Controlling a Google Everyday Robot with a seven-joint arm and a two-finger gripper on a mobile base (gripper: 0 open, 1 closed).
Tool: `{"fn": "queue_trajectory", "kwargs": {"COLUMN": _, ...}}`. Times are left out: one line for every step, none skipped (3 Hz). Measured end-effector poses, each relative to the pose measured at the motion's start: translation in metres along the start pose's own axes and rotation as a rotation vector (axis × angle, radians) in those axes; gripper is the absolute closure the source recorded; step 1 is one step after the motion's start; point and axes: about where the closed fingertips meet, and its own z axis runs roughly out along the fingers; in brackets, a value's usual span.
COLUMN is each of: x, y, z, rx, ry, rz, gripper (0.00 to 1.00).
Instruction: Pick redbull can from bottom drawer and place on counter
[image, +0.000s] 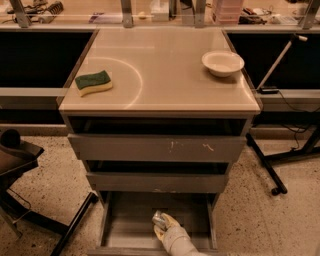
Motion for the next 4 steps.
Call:
{"fn": "queue_trajectory", "kwargs": {"x": -0.037, "y": -0.048, "z": -0.07, "rx": 0.174, "ry": 0.011, "rz": 0.029, "gripper": 1.0}}
{"fn": "queue_trajectory", "kwargs": {"x": -0.05, "y": -0.054, "z": -0.101, "rx": 0.24, "ry": 0.009, "rz": 0.068, "gripper": 1.0}}
{"fn": "queue_trajectory", "kwargs": {"x": -0.053, "y": -0.096, "z": -0.1, "rx": 0.259, "ry": 0.025, "rz": 0.109, "gripper": 1.0}}
{"fn": "queue_trajectory", "kwargs": {"x": -0.071, "y": -0.187, "z": -0.122, "rx": 0.343, "ry": 0.072, "rz": 0.155, "gripper": 1.0}}
